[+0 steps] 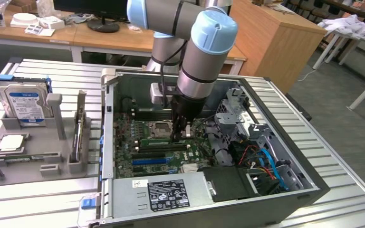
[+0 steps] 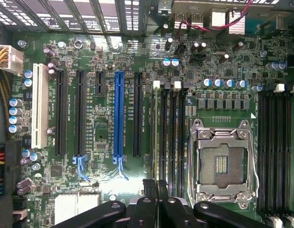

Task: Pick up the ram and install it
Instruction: 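Insert the ram into the slot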

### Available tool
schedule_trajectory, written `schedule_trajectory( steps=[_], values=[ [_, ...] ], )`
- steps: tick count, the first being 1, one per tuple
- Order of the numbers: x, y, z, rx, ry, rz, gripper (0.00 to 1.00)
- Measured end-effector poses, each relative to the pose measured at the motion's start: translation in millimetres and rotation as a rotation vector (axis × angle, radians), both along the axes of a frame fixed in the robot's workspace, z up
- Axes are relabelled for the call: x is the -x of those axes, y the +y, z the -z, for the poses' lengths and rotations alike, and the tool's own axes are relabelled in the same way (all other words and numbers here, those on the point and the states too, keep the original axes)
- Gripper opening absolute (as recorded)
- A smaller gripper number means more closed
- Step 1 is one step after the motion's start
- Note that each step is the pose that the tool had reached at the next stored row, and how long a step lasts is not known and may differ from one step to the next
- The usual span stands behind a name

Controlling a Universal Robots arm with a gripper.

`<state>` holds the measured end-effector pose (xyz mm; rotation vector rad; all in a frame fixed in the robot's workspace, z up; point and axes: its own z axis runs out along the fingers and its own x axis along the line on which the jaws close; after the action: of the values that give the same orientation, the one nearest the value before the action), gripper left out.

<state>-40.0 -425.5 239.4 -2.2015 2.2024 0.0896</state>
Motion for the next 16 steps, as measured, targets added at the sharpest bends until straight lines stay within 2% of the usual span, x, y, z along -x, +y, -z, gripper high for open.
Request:
schedule_trajectory(
  steps=[16],
  values=[
    [0.2, -0.1, 3.2, 0.0003, 0.0001, 0.0, 0.12]
  ],
)
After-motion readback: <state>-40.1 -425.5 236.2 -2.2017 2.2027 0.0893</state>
